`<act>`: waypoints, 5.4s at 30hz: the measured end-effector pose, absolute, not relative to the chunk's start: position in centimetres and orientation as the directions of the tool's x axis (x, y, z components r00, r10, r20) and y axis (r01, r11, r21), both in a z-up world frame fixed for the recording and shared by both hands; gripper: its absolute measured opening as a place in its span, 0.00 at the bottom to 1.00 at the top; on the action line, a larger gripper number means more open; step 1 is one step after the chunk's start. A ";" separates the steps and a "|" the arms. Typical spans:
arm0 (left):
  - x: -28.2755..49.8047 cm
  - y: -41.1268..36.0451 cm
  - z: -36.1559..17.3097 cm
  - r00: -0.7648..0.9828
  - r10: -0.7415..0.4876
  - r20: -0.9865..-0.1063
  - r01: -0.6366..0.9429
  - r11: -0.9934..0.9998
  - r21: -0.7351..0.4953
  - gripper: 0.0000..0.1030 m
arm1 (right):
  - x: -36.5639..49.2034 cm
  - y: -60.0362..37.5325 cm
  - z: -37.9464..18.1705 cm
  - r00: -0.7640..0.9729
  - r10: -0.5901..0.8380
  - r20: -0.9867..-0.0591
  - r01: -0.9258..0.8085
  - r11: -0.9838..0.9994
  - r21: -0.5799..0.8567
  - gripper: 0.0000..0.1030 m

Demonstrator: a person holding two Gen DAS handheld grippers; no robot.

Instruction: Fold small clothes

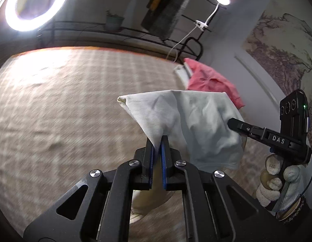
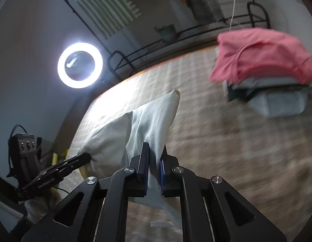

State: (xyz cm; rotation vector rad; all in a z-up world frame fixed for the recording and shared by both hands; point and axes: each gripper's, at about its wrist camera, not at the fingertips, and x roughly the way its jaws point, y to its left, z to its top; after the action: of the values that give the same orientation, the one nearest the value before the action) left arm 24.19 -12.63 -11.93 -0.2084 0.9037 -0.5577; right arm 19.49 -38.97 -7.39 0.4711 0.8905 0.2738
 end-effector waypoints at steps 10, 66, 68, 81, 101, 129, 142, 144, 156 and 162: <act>30.0 -24.1 -8.6 0.493 -0.595 -0.635 0.483 0.794 -0.369 0.04 | 20.9 -48.5 -4.5 0.704 0.267 -0.658 0.045 0.908 0.416 0.07; 28.4 -32.8 -0.3 0.701 -0.489 -0.520 0.529 0.845 -0.081 0.04 | 24.0 -55.9 3.6 0.749 -0.144 -0.647 0.281 0.953 0.114 0.10; 26.8 -31.3 0.8 0.703 -0.496 -0.509 0.533 0.842 -0.084 0.04 | 22.6 -54.8 4.6 0.755 -0.145 -0.639 0.282 0.952 0.117 0.10; 16.2 -23.7 3.5 0.698 -0.558 -0.448 0.592 0.802 -0.076 0.04 | 13.4 -46.2 8.2 0.789 -0.149 -0.596 0.264 0.958 0.110 0.26; 11.0 -17.5 -0.9 0.713 -0.531 -0.457 0.561 0.824 -0.082 0.73 | 8.6 -41.2 3.8 0.777 -0.155 -0.611 0.311 0.938 0.156 0.52; 10.1 -15.2 -1.1 0.782 -0.441 -0.441 0.493 0.870 0.003 1.00 | 8.8 -39.5 3.2 0.799 -0.205 -0.565 0.312 0.945 0.098 0.81; 10.1 -14.9 -1.3 0.784 -0.432 -0.447 0.485 0.875 0.005 1.00 | 8.8 -39.7 2.9 0.800 -0.202 -0.565 0.318 0.941 0.114 0.81; 10.0 -14.9 -1.3 0.786 -0.429 -0.446 0.482 0.876 0.007 1.00 | 8.8 -39.6 2.9 0.800 -0.201 -0.565 0.318 0.941 0.115 0.81; 10.1 -14.8 -1.3 0.784 -0.432 -0.445 0.484 0.875 0.005 1.00 | 8.8 -39.9 2.6 0.796 -0.195 -0.572 0.321 0.939 0.127 0.81; 10.0 -14.9 -1.4 0.785 -0.430 -0.446 0.483 0.876 0.006 1.00 | 8.8 -40.0 2.6 0.796 -0.194 -0.574 0.324 0.937 0.132 0.81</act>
State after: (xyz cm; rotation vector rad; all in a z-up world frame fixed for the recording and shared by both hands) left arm 10.00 -14.89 -1.36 0.1220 0.4504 -0.4932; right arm 8.78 -40.00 2.59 0.2288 0.5883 -0.2809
